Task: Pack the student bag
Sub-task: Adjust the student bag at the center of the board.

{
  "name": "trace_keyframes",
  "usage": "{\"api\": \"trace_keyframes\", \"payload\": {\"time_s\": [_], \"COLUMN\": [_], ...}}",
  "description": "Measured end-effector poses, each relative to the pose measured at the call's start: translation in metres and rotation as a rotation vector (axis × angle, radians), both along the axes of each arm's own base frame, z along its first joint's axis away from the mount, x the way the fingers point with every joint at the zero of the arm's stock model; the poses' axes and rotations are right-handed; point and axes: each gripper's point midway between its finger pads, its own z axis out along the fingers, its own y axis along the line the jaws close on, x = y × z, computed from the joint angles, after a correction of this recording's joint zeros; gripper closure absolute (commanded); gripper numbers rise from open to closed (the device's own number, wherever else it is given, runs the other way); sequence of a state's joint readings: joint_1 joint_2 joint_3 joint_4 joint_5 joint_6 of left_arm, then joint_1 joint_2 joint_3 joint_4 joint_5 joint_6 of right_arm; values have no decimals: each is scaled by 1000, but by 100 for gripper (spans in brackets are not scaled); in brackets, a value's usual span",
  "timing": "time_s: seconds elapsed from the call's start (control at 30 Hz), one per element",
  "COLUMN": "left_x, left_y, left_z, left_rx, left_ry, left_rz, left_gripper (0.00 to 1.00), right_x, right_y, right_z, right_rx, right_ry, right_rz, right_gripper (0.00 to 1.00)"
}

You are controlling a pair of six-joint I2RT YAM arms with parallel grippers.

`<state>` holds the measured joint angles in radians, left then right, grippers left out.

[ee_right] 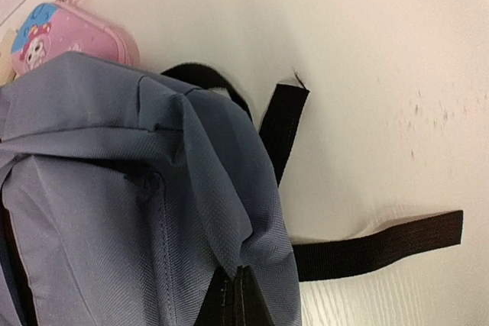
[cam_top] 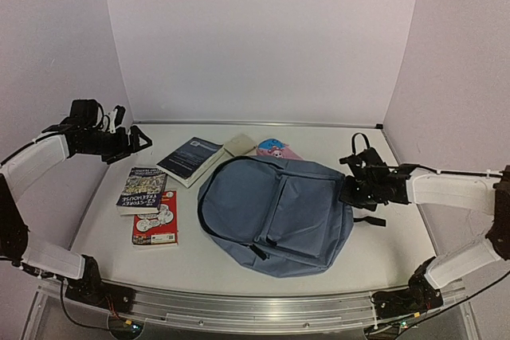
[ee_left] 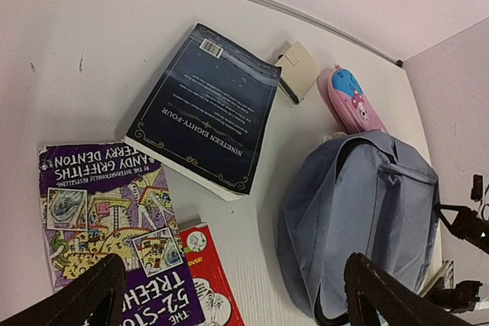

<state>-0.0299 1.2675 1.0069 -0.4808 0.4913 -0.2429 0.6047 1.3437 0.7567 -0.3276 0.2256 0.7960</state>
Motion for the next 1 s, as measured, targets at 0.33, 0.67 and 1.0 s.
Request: {"api": "trace_keyframes", "payload": {"time_s": [0.33,0.67,1.0], "left_x": [-24,-107,-167], "left_y": [-53,-155,-274], "left_z": [12,0,-34], "left_rx": [1,35,243], "left_ry": [-44,-27,-102], "left_rz": [-132,-299,-447], "left_gripper": [4,7,19], "right_x": [86,69,-6], "right_y": [-5,2,-7], "right_z": [5,37,4], "right_rx": [-68,39,188], "right_ry": [-50,-108,41], "right_rz": [14,68,58], "right_gripper": [47,5,7]}}
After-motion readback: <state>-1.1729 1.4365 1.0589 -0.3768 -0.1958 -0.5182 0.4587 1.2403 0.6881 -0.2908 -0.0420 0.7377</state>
